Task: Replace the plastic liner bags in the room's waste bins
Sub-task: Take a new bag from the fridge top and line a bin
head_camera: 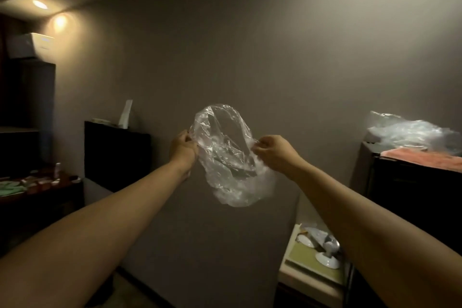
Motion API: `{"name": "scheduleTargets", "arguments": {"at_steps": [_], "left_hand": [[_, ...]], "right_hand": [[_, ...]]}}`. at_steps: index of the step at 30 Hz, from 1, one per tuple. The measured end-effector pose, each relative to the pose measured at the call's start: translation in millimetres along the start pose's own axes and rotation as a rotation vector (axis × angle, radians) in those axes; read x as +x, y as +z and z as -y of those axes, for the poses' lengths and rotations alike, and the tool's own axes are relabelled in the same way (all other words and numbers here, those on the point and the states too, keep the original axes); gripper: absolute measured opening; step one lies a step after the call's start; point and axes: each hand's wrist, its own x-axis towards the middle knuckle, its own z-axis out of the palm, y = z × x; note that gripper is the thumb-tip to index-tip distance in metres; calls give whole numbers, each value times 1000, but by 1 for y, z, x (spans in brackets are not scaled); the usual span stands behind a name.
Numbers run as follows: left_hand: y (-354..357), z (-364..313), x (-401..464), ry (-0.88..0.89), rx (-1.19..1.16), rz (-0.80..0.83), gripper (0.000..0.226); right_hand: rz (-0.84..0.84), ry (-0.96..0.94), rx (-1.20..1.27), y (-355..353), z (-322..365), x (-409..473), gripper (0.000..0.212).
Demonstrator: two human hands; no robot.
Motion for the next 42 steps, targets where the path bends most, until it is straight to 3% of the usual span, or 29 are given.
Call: {"name": "scheduleTargets", "arguments": {"at_steps": [4,6,8,11,13,16,18,20,24,27,30,32,34,37,42], "left_hand": [[-48,46,6,-98,-30,53,26],[-72,79,7,-240,-39,49,39],[-96,108,-3,-461,9,-38,66],[-118,145,-36,-654,-139,-171,64],[-128,175,-62,-606,-289,-175,56],[-132,209,-100,-482,-318,-62,79],[-128,231,-111,-488,-220,-52,92],[-127,256,-112,-538,-37,-76,91],[-135,310,-91,-496,337,-48,88],[-140,349,-64,-335,523,127,86],[-141,399,-37,-240,769,479,71],[-138,425,-25,-302,860,666,66],[-129,447,-13,-391,900,744,62],[-111,473,2,-595,859,709,59],[-84,498,23,-903,714,575,48]], "right_hand": [[-49,124,209,67,-8,1,22],[-51,198,333,97,-10,-2,22],[-45,235,352,128,-14,-6,21],[-1,251,272,174,-23,-12,22],[33,268,250,205,-31,-17,24],[114,299,240,251,-47,-25,23],[193,321,243,279,-60,-31,20],[261,343,242,301,-72,-35,18],[459,329,185,331,-110,-27,62],[669,134,56,349,-146,-10,77],[888,72,-132,371,-190,10,58],[965,130,-165,389,-226,22,46],[1007,226,-200,407,-264,32,36],[1015,329,-242,421,-307,45,21],[1000,396,-283,433,-363,59,27]]}}
